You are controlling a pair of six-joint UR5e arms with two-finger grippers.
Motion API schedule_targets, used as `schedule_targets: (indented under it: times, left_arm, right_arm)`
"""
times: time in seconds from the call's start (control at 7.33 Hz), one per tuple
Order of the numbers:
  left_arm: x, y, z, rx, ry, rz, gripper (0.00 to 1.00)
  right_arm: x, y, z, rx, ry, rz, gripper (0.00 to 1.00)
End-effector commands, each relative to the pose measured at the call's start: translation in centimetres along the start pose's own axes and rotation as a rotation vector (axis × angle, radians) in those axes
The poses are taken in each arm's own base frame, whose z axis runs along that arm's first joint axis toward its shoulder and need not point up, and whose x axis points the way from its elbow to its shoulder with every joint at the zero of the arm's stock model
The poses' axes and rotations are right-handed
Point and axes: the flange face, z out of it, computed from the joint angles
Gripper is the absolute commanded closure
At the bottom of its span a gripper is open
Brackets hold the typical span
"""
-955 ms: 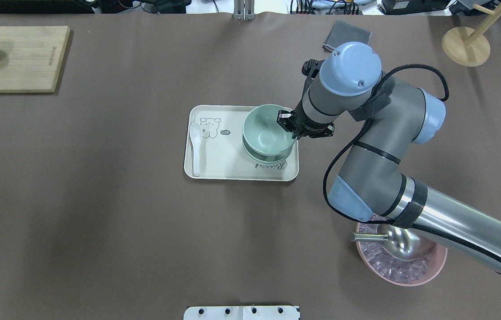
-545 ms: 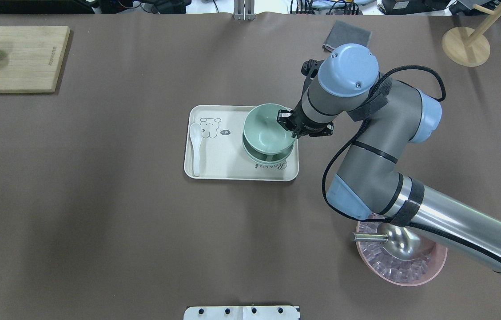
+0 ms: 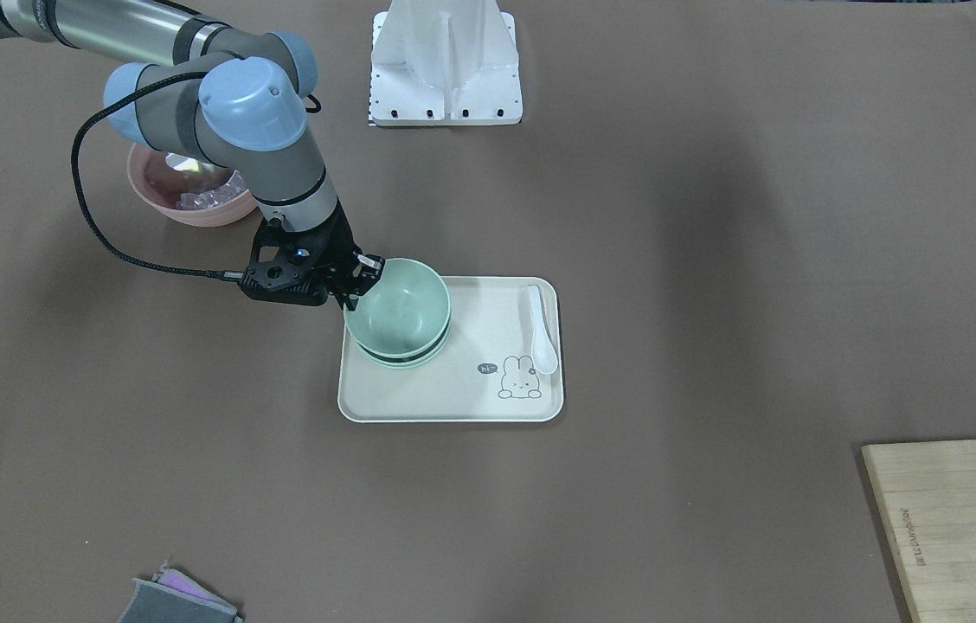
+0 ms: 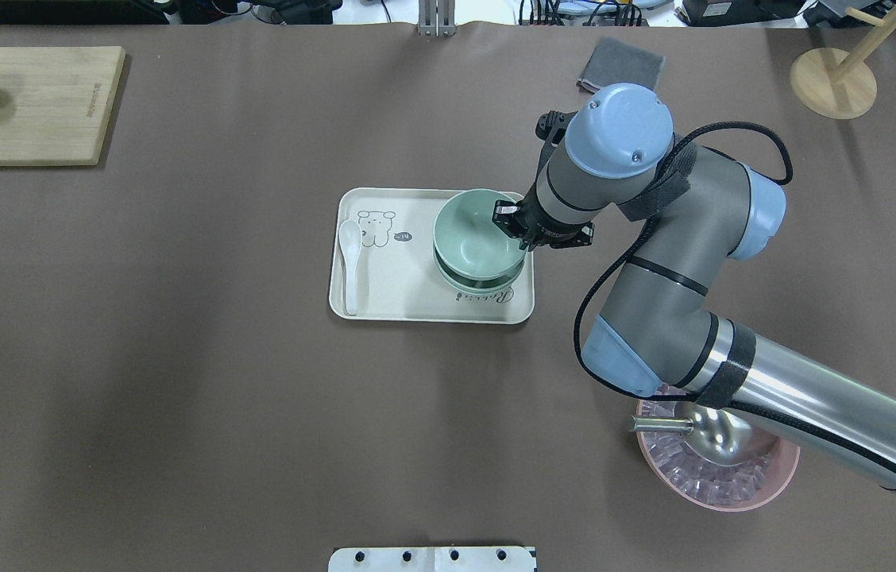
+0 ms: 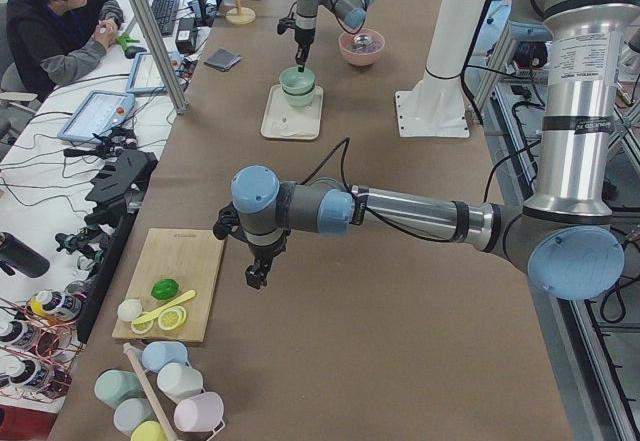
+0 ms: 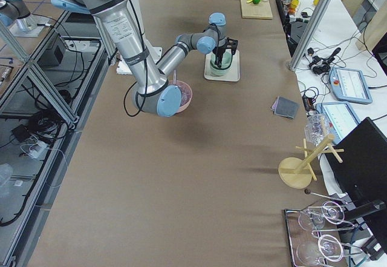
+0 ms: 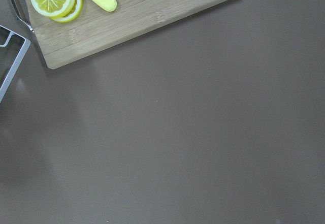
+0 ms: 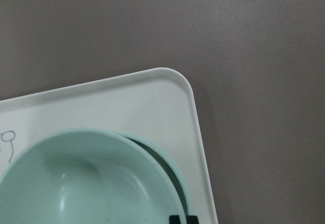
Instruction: Stack green bowls together
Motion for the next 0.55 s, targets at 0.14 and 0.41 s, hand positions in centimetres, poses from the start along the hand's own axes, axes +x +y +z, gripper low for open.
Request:
schedule_targets:
  times: [0.14, 0.41]
  left_arm:
    - [-0.01, -0.02, 0.00, 0.000, 0.000, 0.000, 0.01]
    - [-0.01, -0.02, 0.00, 0.000, 0.000, 0.000, 0.01]
  right_arm:
    - [0.10, 0.04, 0.42, -0.003, 0.007, 0.001, 1.00]
    - [0.13, -0.06, 0.64, -0.002, 0.012, 0.002, 1.00]
